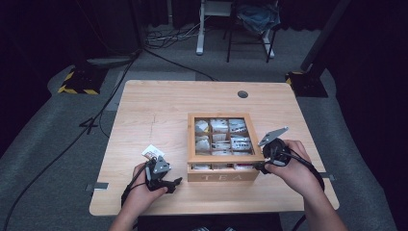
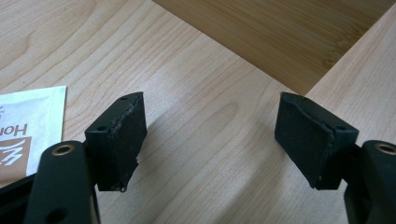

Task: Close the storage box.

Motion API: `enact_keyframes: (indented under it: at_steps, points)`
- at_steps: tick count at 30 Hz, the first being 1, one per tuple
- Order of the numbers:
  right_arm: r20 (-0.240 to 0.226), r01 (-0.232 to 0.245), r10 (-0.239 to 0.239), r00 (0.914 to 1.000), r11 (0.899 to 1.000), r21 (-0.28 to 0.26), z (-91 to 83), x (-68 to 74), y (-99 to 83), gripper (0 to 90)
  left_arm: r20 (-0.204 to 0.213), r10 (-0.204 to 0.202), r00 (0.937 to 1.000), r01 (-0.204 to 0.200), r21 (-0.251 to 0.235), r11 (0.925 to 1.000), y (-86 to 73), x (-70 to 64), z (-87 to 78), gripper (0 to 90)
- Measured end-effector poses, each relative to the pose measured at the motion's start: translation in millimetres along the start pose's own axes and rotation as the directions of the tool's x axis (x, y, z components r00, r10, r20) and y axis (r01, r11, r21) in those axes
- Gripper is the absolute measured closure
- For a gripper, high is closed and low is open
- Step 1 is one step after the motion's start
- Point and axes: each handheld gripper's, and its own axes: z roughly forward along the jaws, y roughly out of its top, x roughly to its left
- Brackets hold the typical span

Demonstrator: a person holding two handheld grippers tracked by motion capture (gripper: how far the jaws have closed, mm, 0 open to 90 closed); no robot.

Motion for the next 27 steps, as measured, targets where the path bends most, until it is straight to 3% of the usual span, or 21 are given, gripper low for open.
enact_keyframes:
  at_steps: [27]
  points:
    - [-0.045, 0.025, -0.021, 0.9988, 0.995, 0.095, 14.5, 1.5, -2.2, 45.6, -0.004, 0.006, 1.0, -0.006, 0.002, 1.0, 1.1, 0.2, 0.9, 24.8]
